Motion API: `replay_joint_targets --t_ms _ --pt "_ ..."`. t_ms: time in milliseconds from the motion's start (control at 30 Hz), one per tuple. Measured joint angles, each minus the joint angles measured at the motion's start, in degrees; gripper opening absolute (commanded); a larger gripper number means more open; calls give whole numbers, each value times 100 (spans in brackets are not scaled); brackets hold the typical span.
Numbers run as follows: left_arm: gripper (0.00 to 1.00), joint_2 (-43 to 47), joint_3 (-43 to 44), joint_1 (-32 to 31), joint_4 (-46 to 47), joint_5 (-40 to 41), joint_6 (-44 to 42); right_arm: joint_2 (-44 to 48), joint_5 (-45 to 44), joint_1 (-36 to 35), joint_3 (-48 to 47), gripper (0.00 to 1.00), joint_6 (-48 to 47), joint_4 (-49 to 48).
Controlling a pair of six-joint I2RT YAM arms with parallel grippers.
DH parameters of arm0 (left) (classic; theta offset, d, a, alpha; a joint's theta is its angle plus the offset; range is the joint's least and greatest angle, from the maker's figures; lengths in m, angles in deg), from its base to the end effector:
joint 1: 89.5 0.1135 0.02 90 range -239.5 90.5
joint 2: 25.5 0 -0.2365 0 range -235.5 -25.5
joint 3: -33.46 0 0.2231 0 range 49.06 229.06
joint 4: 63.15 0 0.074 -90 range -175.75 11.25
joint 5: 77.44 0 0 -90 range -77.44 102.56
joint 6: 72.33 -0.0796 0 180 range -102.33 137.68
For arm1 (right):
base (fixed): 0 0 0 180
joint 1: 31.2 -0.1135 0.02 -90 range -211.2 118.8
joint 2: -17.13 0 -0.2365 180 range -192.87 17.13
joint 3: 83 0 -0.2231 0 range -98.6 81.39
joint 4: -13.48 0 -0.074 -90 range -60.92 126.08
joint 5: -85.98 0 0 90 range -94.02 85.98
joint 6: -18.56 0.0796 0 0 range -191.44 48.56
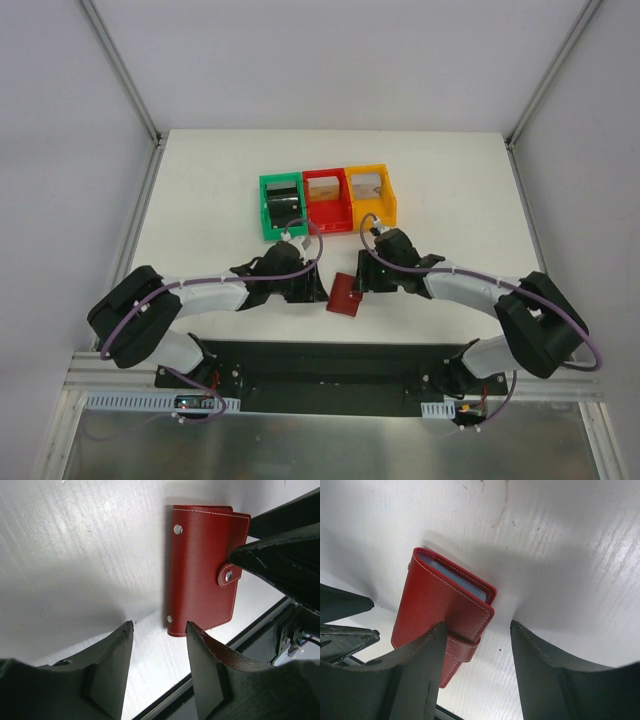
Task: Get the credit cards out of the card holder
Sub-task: Open the card holder at the center of the board.
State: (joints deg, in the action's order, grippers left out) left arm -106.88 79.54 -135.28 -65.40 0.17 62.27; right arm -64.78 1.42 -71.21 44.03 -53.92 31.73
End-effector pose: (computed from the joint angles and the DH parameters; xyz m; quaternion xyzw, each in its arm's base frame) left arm 0.1879 -0.2176 0.1259 0.0569 0.8913 -0.3799 0.2409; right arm 0.2143 0.1897 0.1273 -0.1983 0.9087 0.2142 0.2983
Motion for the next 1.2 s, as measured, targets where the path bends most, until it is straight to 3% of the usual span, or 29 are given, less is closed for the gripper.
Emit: replay_joint_targets --t_ms 200,433,667,833,1067,1200 --pt "42 -264 275 0 -4 -79 -4 61 2 2 59 55 44 -15" --pt "37 -562 343 0 142 -262 0 -157 223 4 9 45 144 -306" --pt "32 -754 378 0 361 -409 4 -245 326 7 17 27 243 -494" --pt "33 -765 382 0 378 -417 -2 -240 339 31 46 0 275 -619" --pt "37 -737 356 2 422 -516 -59 -179 398 44 133 0 299 -750" --pt "45 -492 101 9 544 -533 -68 26 586 44 286 0 284 -745"
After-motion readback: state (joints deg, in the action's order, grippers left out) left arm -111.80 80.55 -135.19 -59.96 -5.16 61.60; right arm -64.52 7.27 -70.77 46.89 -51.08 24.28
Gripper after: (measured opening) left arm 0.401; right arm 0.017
